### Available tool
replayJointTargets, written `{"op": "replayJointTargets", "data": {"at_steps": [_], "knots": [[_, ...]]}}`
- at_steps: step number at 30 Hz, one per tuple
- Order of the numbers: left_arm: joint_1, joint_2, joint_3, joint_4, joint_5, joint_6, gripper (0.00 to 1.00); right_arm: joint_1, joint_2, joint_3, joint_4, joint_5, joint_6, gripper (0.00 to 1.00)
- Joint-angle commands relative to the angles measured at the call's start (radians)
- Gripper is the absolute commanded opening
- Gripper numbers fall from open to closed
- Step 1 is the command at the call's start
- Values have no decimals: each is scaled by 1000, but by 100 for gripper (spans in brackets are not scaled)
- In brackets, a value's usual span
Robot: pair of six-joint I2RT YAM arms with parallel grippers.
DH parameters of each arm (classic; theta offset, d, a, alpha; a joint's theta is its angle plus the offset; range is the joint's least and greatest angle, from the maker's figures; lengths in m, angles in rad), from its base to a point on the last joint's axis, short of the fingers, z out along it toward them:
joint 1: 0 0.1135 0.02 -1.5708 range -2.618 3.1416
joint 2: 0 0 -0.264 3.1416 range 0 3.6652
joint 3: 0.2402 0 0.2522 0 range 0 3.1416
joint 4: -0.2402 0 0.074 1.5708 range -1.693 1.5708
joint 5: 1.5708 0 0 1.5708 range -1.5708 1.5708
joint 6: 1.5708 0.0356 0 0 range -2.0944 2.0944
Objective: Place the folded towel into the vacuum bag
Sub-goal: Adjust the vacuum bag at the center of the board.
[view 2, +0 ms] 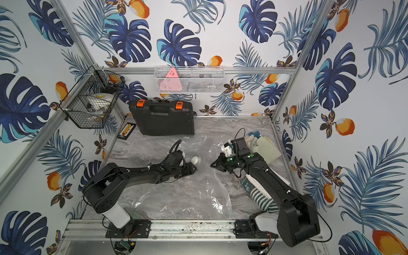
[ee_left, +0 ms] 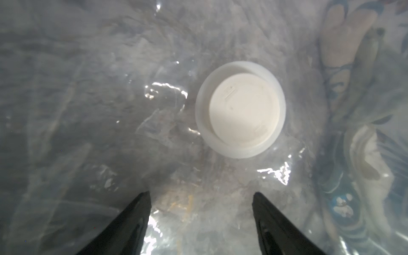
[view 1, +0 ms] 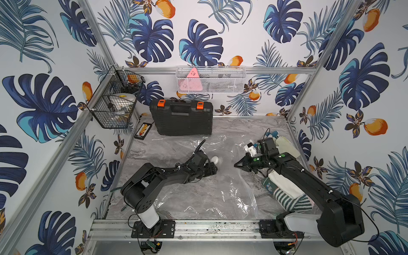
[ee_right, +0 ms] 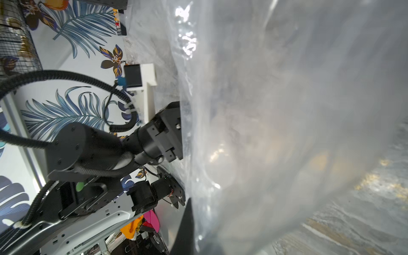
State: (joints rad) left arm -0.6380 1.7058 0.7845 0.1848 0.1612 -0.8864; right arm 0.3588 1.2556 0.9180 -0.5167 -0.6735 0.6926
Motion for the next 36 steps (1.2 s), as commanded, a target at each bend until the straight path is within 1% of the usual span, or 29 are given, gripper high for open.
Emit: {"op": "replayJointTargets", "data": {"at_steps": [1,3,5,10,14,16,17,19,22,26,29,33,36], "knots": [[-39,51,48,-64,16,13,78,6,-76,28,-115,19,-10,0],[-66,95,116,-73,9,37,78,3,-111,61,-205,110,-30,0],[-79,148,194,-88,14,62,78,-4,-134,79,-247,171,-13,0],[-94,289,384,-143,63,127,78,-5,-174,104,-252,192,79,0],[-102,380,522,-227,130,198,78,5,-177,111,-262,193,90,0],[-101,391,555,-275,152,233,78,11,-178,87,-275,231,93,0],[-100,376,556,-309,151,248,77,11,-178,65,-282,265,105,0],[-90,301,504,-330,133,258,78,11,-180,21,-267,313,138,0],[-61,117,365,-369,99,239,78,9,-179,-32,-228,380,191,0],[-39,-103,209,-510,7,198,79,-14,-170,-48,-225,467,214,0],[-35,-229,119,-612,-55,159,82,-75,-154,-51,-195,465,211,0],[-8,-347,39,-666,-129,112,87,-165,-143,3,-170,431,190,0],[34,-371,2,-634,-107,85,88,-209,-168,56,-128,390,174,0]]}}
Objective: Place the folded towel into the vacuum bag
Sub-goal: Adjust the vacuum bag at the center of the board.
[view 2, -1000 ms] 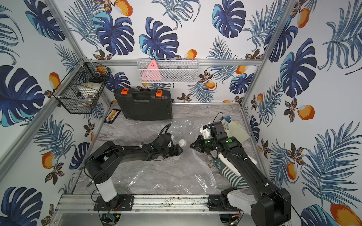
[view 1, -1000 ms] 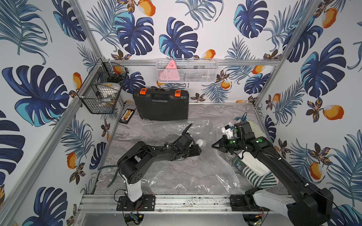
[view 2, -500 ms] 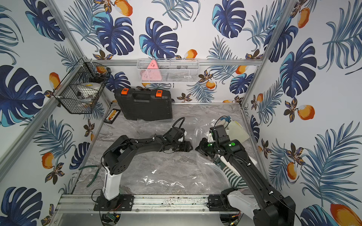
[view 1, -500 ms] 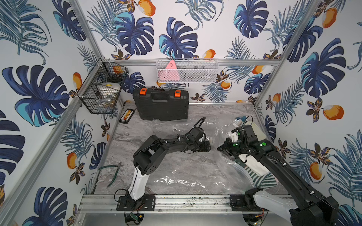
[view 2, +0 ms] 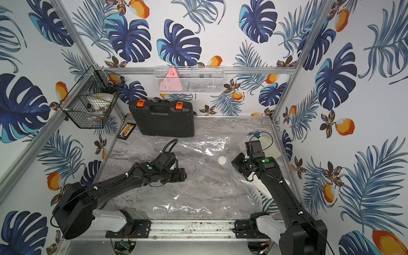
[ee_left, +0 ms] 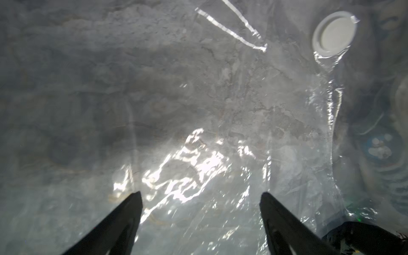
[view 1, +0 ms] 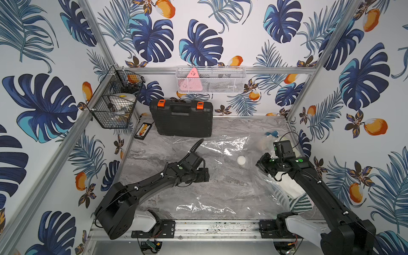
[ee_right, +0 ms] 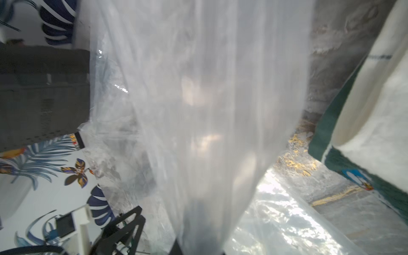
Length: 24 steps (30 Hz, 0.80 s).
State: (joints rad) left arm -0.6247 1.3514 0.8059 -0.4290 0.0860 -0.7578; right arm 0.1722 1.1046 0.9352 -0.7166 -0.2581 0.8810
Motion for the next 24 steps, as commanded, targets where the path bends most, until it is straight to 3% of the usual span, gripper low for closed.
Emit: {"op": "replayJointTargets", "data": {"at_steps": [1,5,8,16,24], "knots": [[24,-18,-24,-3,-22,-51,88,-38,-33,63,74,-22,-19,0],[24,0,-13,33,-11,-57,88,-167,-110,137,29,72,-5,0],[24,18,-14,57,5,-57,89,-204,-93,195,-67,182,19,0],[7,42,-142,202,101,-153,92,-223,-7,136,-19,79,92,0],[-3,205,-112,308,54,-122,88,-223,18,144,-72,108,14,0]]}}
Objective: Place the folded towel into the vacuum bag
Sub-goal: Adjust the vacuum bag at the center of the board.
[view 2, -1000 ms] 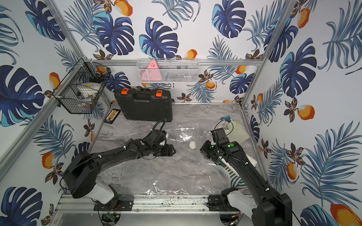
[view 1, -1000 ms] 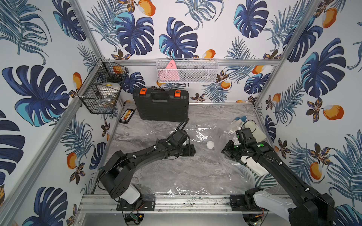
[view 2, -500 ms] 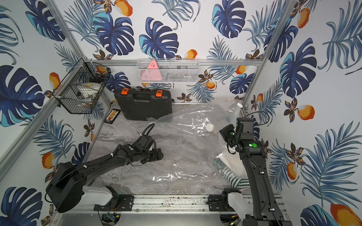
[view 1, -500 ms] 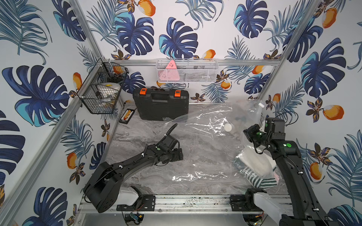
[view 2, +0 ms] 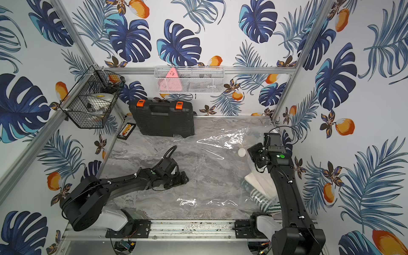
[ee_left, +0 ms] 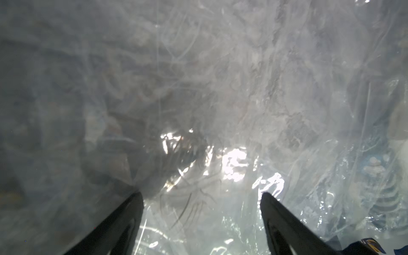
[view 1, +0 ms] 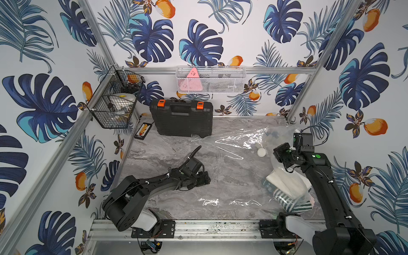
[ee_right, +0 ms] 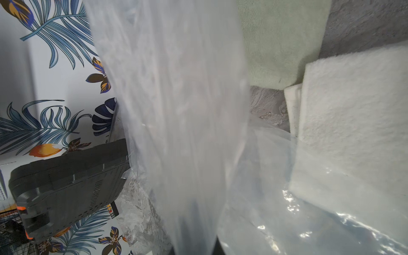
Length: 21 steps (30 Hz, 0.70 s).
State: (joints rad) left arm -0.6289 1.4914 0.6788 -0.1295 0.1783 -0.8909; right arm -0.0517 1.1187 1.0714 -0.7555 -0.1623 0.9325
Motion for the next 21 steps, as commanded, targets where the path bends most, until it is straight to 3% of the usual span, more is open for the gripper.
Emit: {"op": "replayJointTargets", "data": {"at_steps": [1,8,13,21], "knots": [[4,98,32,13,-45,27,88,1,4,5,-34,9,-43,0],[106,384,231,17,-58,106,87,5,-10,-66,-44,-83,-57,0],[150,455,355,-24,-94,113,86,53,-30,-119,-64,-96,-66,0],[226,579,574,-113,-118,148,86,257,-22,-163,-47,-25,-12,0]]}}
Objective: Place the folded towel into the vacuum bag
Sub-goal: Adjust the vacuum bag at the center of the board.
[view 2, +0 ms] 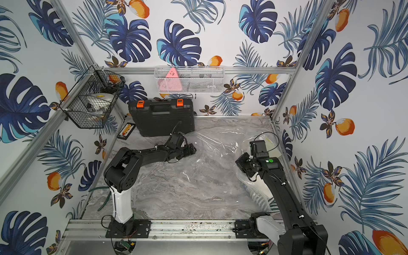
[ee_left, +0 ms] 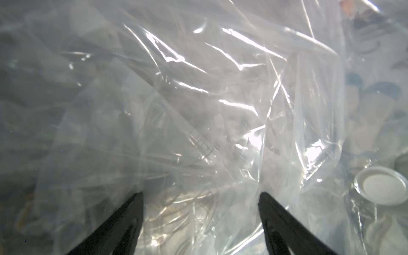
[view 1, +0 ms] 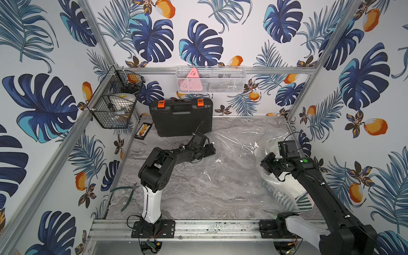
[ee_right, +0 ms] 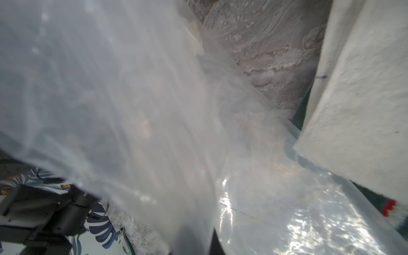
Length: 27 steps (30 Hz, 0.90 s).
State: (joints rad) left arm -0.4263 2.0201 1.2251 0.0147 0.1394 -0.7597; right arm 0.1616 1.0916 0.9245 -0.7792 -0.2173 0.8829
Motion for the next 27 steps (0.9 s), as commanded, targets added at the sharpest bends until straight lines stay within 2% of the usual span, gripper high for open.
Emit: {"op": "replayJointTargets", "data": {"at_steps": [1,11,17,22,23,25,27], "knots": [[29,62,44,-261,-80,20,86,60,7,-26,-14,33,50,0],[120,197,248,-355,-99,76,86,280,61,-40,34,41,121,0],[141,213,329,-408,-107,126,86,432,171,5,6,-86,37,0],[146,180,316,-415,-121,153,86,536,224,-40,52,-132,33,0],[146,170,311,-420,-119,159,86,536,241,-53,64,-150,25,5],[146,143,288,-418,-109,168,86,536,270,-47,34,-156,-9,26],[146,111,246,-417,-112,176,86,535,271,-1,-50,-86,-55,43]]}}
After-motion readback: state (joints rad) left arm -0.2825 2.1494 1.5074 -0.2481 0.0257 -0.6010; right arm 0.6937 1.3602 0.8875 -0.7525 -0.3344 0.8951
